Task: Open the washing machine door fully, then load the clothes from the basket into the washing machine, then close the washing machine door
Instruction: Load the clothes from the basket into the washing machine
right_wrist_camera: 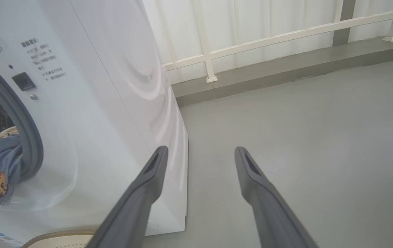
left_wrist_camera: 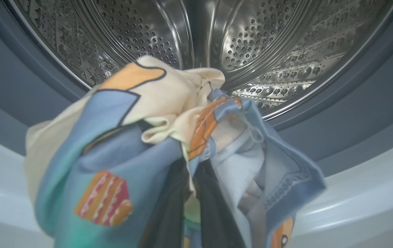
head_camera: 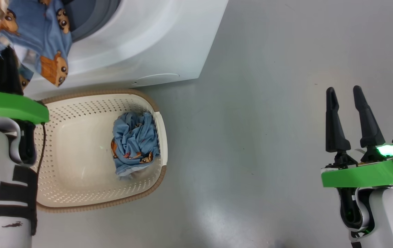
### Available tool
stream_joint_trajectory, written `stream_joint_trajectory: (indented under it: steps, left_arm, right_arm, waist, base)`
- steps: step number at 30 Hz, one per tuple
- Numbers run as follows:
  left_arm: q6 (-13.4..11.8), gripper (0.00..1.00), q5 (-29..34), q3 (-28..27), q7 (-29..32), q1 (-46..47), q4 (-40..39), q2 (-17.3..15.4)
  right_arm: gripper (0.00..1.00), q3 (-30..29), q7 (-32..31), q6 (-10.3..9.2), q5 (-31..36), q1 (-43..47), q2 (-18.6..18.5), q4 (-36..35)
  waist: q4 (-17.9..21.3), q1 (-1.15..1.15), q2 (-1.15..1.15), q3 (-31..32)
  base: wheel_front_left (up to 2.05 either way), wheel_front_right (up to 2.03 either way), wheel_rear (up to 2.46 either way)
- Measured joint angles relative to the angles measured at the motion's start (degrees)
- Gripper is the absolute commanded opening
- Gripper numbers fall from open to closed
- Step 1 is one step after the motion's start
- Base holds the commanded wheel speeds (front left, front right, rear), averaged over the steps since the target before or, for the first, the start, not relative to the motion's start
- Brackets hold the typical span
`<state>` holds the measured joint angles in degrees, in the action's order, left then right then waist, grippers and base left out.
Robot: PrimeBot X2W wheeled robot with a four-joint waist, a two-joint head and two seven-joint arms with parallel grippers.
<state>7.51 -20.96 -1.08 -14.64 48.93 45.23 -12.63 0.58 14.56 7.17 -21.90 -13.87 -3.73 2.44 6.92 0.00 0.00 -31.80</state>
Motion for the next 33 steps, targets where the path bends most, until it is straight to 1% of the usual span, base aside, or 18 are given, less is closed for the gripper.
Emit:
stream_joint_trajectory:
  steps: [6, 12, 15, 22, 24, 27, 33]
  left_arm:
    - [0.00, 0.00, 0.43, 0.02, 0.00, 1.85, -0.13, -1.10]
    - [0.00, 0.00, 1.00, 1.15, 0.00, 9.61, 2.16, -2.94]
    - [0.00, 0.00, 1.81, 2.09, 0.00, 13.45, 4.74, -3.71]
    - [0.00, 0.00, 3.35, 4.25, 0.00, 22.48, 13.99, -6.15]
    - [0.00, 0.00, 4.16, 4.91, 0.00, 24.97, 14.56, -6.66]
    - [-0.01, 0.00, 6.12, 5.26, 0.00, 27.91, 12.30, -7.51]
    - [-0.51, 0.00, 8.09, 2.66, -0.02, 29.37, 0.10, -8.25]
  right_arm:
    - [1.00, 1.18, 0.00, 0.00, -0.01, 0.09, 0.23, -0.01]
    - [1.00, 1.15, 0.00, 0.00, -0.02, 0.09, 0.41, 0.00]
    - [1.00, 1.21, 0.00, 0.00, -0.03, 0.06, 0.49, -0.01]
    - [1.00, 2.54, 0.00, 0.00, -0.27, -0.09, 0.77, 0.00]
    - [1.00, 2.78, 0.00, 0.00, -0.30, -0.10, 0.94, 0.00]
    - [1.00, 2.83, 0.00, 0.00, -0.94, -0.31, 1.03, -0.02]
    - [1.00, 2.83, 0.00, 0.00, -2.34, -1.57, 1.12, -0.32]
  waist:
    - [0.61, 0.00, 0.00, -0.25]
    - [1.71, 0.00, 0.00, -1.40]
    - [2.30, 0.00, 0.00, -2.15]
    - [4.13, 0.00, 0.00, -3.65]
    - [4.61, 0.00, 0.00, -4.15]
    - [5.21, 0.00, 0.00, -5.01]
    - [6.23, 0.00, 0.00, -6.62]
  base:
    - [0.00, 0.00, 0.00]
    - [0.00, 0.00, 0.00]
    - [0.00, 0.00, 0.00]
    - [0.00, 0.00, 0.00]
    - [0.00, 0.00, 0.00]
    - [0.00, 0.00, 0.00]
    - [0.00, 0.00, 0.00]
